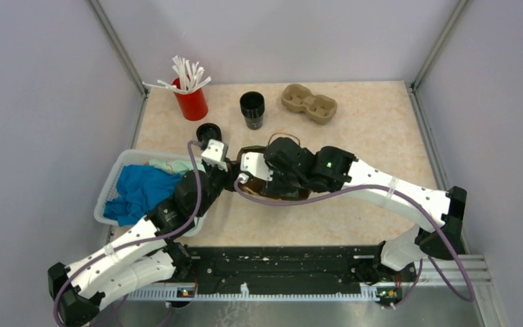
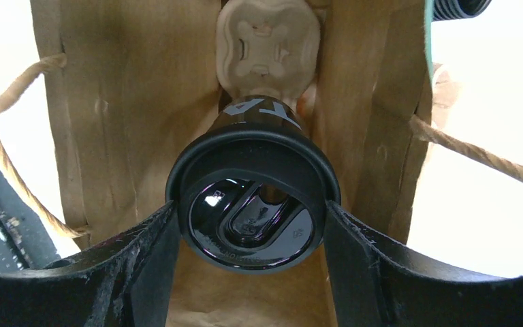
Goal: Pack the takeout coffee
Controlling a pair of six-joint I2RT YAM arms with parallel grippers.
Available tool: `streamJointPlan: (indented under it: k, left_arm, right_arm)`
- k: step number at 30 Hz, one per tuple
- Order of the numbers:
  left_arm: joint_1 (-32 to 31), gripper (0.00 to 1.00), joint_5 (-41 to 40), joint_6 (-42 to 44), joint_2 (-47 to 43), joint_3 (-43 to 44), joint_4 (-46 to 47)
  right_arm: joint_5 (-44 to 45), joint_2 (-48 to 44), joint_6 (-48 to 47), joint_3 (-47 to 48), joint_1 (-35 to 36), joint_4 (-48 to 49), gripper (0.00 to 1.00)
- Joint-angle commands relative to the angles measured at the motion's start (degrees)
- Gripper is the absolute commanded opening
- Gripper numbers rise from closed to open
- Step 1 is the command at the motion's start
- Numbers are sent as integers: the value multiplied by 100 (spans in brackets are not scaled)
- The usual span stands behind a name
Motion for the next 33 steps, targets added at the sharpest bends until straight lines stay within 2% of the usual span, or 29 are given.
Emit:
streamJointPlan:
  k: [1, 6, 18, 26, 33]
  left_arm:
    - [4, 0, 86, 328, -213, -386, 1142]
    - [4, 0, 134, 507, -287, -699, 1459]
    - [4, 0, 58, 560, -282, -731, 1575]
    - [4, 0, 351, 607, -490, -961, 1493]
    - [4, 0, 481, 464, -630, -1041, 1312]
  right_arm:
    - [392, -82, -171, -104, 89, 570, 34]
    - [553, -329, -460, -848, 104, 1073, 34]
    - [436, -408, -798, -1703, 0, 1532, 33]
    - [65, -241, -676, -1447, -503, 1678, 33]
    - [-170, -312, -1143, -1342, -700, 1501, 33]
